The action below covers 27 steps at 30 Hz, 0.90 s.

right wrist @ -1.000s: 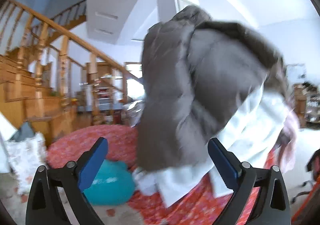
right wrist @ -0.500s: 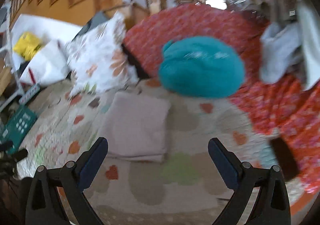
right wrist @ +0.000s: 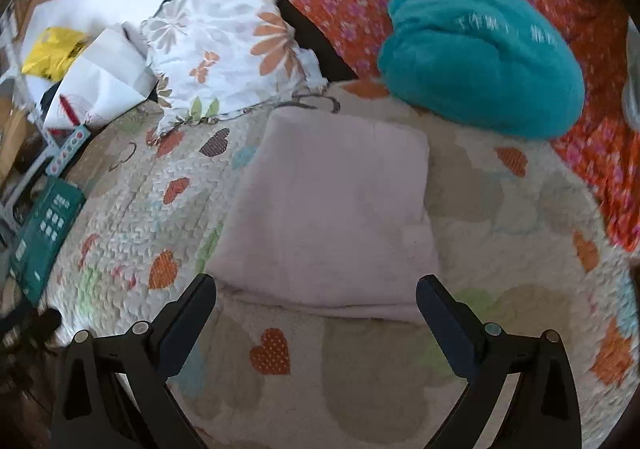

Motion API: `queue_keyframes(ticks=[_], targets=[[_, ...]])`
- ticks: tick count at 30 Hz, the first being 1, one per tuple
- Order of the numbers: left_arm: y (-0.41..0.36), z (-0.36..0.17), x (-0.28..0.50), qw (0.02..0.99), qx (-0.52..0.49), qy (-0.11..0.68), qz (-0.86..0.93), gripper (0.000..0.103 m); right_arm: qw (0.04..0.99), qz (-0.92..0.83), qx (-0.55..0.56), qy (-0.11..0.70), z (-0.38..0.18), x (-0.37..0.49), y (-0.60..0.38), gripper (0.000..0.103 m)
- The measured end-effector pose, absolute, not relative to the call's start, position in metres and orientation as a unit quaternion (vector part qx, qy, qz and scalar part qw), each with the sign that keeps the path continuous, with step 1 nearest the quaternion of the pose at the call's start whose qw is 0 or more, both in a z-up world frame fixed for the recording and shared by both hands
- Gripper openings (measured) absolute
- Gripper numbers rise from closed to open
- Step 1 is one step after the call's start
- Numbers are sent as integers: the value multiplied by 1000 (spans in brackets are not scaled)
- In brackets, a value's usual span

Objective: Fold small clothes

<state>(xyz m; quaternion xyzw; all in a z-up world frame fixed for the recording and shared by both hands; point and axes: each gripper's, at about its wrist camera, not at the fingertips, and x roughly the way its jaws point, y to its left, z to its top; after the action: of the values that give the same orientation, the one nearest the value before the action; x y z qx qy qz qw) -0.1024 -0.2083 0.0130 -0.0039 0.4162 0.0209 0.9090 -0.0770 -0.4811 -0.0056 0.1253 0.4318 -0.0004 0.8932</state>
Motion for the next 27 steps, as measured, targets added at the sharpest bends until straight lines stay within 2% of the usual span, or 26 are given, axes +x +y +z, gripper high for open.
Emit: queue_keyframes(ticks=[13, 27], targets=[[-189, 0, -60, 903, 14, 428, -27, 103, 897, -28, 126, 423, -10, -86, -454, 102], [-134, -21, -57, 885, -15, 464, -37, 103, 902, -13, 80, 425, -2, -54, -377, 102]])
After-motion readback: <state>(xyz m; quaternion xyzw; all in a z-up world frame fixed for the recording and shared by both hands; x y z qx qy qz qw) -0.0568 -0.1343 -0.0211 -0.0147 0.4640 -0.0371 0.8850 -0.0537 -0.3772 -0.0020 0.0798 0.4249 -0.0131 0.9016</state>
